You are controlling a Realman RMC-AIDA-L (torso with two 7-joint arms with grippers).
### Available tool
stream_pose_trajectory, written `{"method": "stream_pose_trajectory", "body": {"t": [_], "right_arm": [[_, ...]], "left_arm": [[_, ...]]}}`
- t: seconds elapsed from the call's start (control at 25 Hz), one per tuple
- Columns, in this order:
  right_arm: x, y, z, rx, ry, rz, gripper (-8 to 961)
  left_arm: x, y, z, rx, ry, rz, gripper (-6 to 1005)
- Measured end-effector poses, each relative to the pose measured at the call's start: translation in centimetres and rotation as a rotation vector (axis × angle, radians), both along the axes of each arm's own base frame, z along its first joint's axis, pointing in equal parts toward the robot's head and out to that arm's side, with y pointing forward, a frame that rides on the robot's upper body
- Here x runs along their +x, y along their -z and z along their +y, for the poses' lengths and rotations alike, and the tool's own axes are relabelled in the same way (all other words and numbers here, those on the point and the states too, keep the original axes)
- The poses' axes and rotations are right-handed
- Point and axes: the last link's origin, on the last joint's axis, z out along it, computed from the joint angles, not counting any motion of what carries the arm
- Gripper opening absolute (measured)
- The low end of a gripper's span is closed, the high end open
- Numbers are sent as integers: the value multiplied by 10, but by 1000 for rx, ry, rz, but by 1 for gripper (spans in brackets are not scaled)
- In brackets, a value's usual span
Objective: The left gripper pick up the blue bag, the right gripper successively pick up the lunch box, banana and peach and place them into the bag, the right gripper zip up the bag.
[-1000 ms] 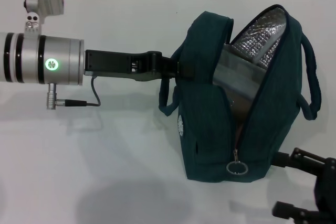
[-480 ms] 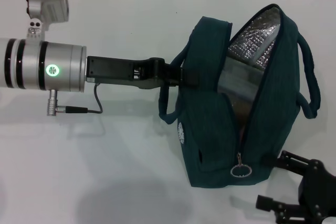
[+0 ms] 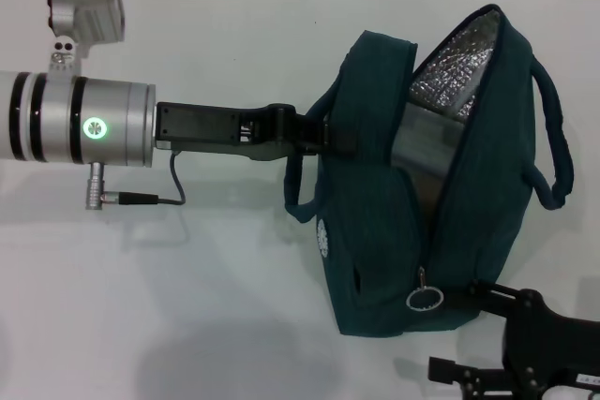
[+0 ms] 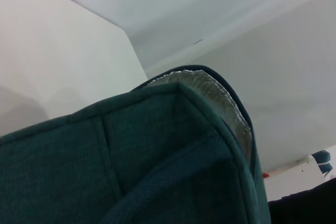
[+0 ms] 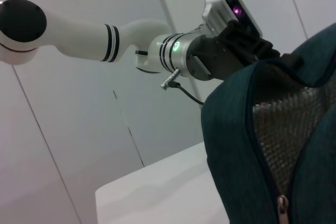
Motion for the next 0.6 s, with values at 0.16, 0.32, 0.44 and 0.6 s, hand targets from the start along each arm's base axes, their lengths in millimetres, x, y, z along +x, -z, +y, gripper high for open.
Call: {"method": "stream_pose_trajectory", "body": {"t": [0.16, 0.32, 0.44, 0.6], "right_arm": [[-7, 4, 4, -23, -23, 9, 756], [-9, 4, 5, -31, -31, 17, 746], [-9, 4, 5, -30, -22, 20, 738], [-7, 4, 4, -33, -13, 13, 728]], "left_arm": [[0, 0, 0, 1, 1, -1, 35], [-1, 0, 0, 1, -2, -1, 35], [-2, 0, -1, 2, -6, -1, 35], [-3, 0, -1, 2, -6, -1, 36]]}}
